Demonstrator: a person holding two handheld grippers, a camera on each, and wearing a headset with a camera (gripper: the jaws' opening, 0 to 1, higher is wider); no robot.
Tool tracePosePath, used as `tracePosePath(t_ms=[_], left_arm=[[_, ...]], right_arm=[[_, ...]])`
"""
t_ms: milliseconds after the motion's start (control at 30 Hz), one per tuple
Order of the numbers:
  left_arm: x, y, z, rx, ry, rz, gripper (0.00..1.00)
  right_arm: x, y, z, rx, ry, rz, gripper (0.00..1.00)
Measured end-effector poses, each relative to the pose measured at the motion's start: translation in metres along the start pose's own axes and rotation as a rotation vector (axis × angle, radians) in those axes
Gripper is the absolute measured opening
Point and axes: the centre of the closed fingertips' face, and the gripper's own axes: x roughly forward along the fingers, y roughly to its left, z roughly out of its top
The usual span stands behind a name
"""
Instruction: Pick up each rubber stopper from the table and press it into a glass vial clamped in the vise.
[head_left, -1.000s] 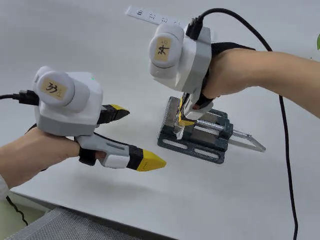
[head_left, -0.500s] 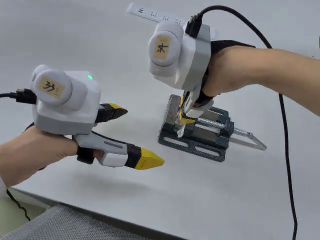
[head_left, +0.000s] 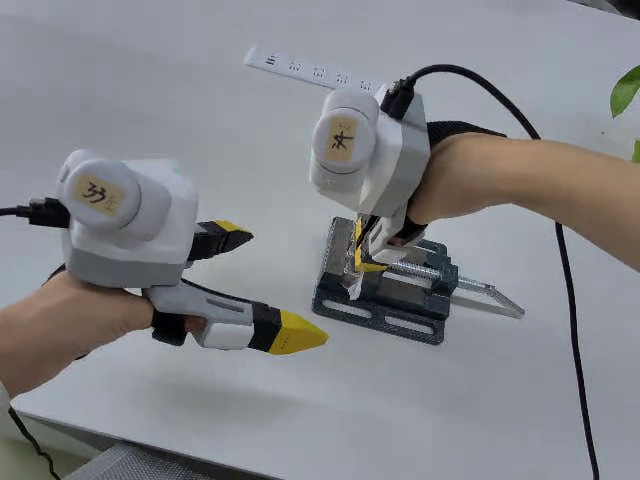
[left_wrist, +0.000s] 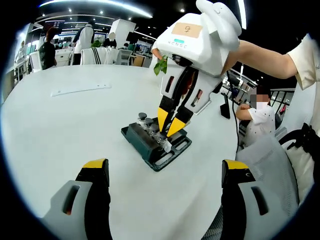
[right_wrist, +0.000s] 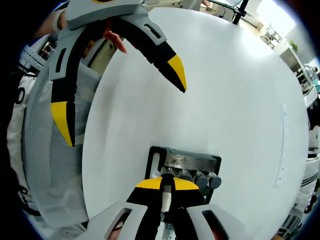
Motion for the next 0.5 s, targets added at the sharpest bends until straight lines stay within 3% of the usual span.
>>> tracePosePath(t_ms=[300, 367, 500], left_arm=[[-0.005, 0.0032, -0.0022, 0.001, -0.001, 0.013, 0.93], [-0.0055, 0.004, -0.0028, 0.001, 0.001, 0.015, 0.93], [-0.0051, 0.0031, -0.0031, 0.001, 0.003, 0.014, 0.93]], right_arm=[[0.0001, -0.0002, -0.0001, 0.02, -0.041, 0.003, 0.02], [0.0011, -0.0055, 0.0009, 0.025, -0.051, -0.01, 0.04], [-0.0044, -0.0013, -0.0026, 0.031, -0.052, 0.003, 0.09]])
